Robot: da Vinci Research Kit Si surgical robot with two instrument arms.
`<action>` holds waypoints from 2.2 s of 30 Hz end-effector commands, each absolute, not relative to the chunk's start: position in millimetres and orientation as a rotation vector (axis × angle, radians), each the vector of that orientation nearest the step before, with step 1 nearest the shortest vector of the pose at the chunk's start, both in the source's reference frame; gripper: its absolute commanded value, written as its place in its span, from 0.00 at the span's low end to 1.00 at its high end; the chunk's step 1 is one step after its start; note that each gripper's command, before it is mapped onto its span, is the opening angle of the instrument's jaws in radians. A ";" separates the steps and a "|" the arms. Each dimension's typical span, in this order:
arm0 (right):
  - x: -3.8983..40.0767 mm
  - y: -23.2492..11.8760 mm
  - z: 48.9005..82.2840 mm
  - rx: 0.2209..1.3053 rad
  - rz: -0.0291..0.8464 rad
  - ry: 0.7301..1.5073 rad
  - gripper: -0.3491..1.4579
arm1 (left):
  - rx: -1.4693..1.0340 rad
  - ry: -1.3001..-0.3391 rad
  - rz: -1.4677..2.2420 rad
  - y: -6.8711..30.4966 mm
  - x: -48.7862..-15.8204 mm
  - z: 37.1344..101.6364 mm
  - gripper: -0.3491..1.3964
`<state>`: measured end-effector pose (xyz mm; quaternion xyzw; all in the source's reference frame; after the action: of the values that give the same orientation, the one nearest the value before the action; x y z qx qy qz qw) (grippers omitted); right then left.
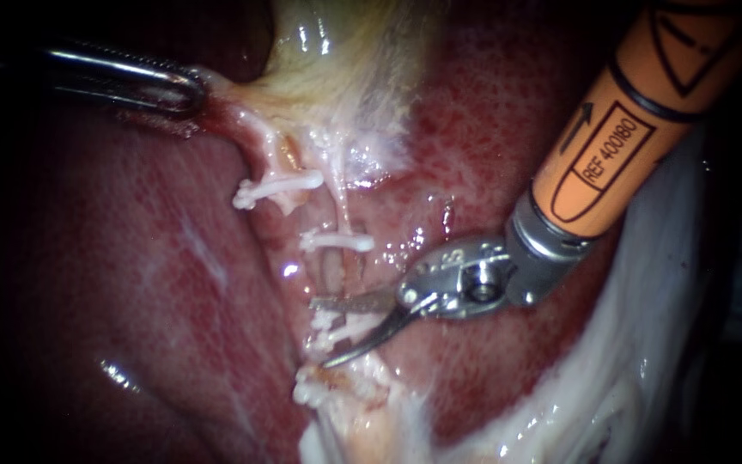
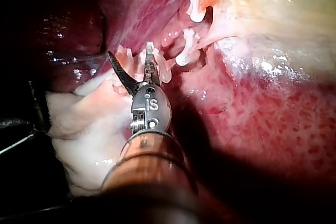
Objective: Go to the cutting position right tube
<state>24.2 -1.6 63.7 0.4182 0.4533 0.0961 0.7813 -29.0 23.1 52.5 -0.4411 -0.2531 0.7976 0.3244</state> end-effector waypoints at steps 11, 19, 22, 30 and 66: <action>20.6 -0.2 63.7 0.922 0.240 0.967 0.99 | -1.158 -0.666 2.093 23.1 -28.8 52.4 0.00; 18.7 1.5 65.3 0.936 0.286 0.946 0.99 | -1.159 -0.667 2.093 23.1 -28.6 52.3 0.00; 18.9 1.9 65.8 0.941 0.297 0.941 0.99 | -1.158 -0.667 2.093 23.1 -28.7 52.3 0.00; 20.2 1.9 67.7 0.950 0.321 0.908 0.99 | -1.158 -0.667 2.093 23.1 -28.7 52.3 0.00; 26.1 -0.3 70.4 1.085 0.313 1.017 0.99 | -1.158 -0.666 2.092 23.1 -28.8 52.3 0.00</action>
<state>26.1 -0.3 70.4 0.4939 0.4636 0.1416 0.7219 -28.8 23.1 52.3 -0.4415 -0.2540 0.7974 0.3236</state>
